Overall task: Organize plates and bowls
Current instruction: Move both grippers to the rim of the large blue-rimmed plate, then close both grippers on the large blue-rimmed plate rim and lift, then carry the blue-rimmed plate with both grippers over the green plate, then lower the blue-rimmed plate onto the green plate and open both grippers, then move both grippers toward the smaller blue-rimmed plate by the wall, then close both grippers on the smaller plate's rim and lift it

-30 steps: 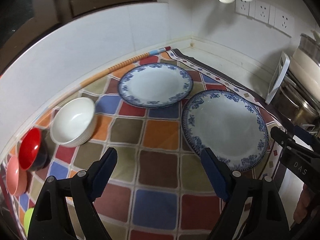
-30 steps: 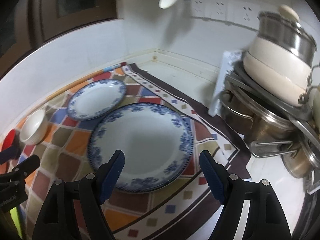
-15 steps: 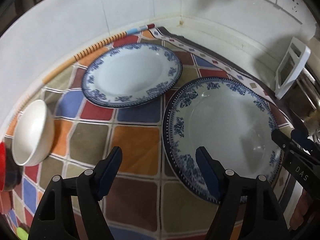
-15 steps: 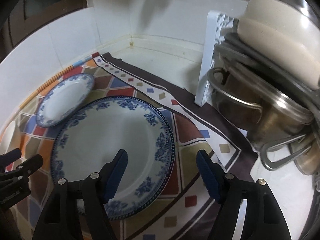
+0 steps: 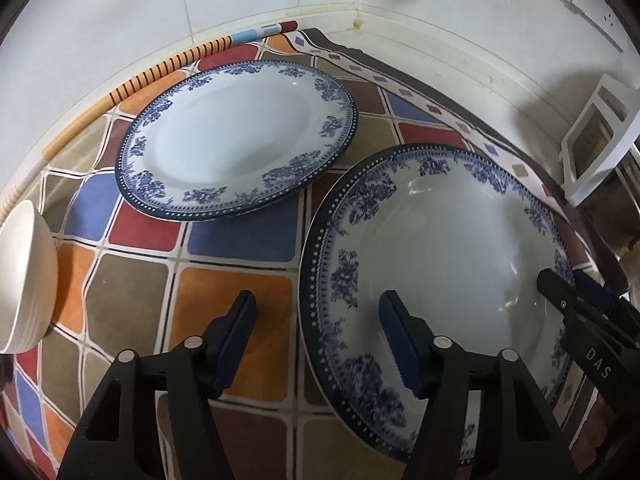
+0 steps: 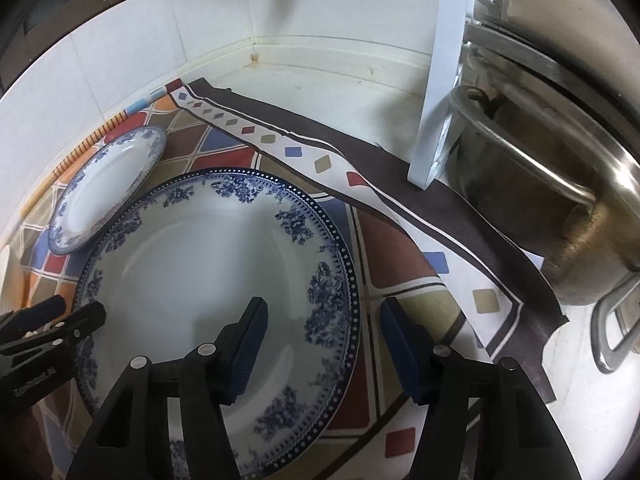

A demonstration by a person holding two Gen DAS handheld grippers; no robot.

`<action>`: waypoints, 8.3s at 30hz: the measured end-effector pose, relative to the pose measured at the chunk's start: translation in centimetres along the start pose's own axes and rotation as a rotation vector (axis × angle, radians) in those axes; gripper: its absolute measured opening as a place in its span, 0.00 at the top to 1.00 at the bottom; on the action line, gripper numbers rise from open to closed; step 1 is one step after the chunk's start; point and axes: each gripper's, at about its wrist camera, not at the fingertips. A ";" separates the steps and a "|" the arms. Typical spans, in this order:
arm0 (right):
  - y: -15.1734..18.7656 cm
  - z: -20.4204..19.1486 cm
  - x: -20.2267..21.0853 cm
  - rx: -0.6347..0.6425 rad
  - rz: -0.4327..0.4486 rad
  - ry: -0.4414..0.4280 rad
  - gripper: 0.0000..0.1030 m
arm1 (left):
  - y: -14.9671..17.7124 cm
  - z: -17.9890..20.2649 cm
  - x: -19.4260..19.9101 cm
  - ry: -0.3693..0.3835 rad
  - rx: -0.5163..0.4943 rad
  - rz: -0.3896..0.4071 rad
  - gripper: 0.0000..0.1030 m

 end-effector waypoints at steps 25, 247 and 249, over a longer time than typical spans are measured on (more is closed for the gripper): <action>-0.5 -0.7 0.2 0.039 0.019 -0.002 0.65 | -0.1 0.2 1.1 0.013 0.006 0.031 0.67; -18.6 -21.5 -4.3 0.402 -0.093 -0.043 0.33 | -13.9 -17.9 -0.8 -0.133 0.181 -0.138 0.43; -18.5 -21.6 -5.0 0.400 -0.106 -0.042 0.35 | -13.9 -18.0 -1.2 -0.123 0.190 -0.150 0.44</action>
Point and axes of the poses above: each gripper's, at about its wrist camera, not at the fingertips, and x roughly against the way its jaws point, z to its right, y to its underside, and after that the axes turned 14 degrees about y, right-handed
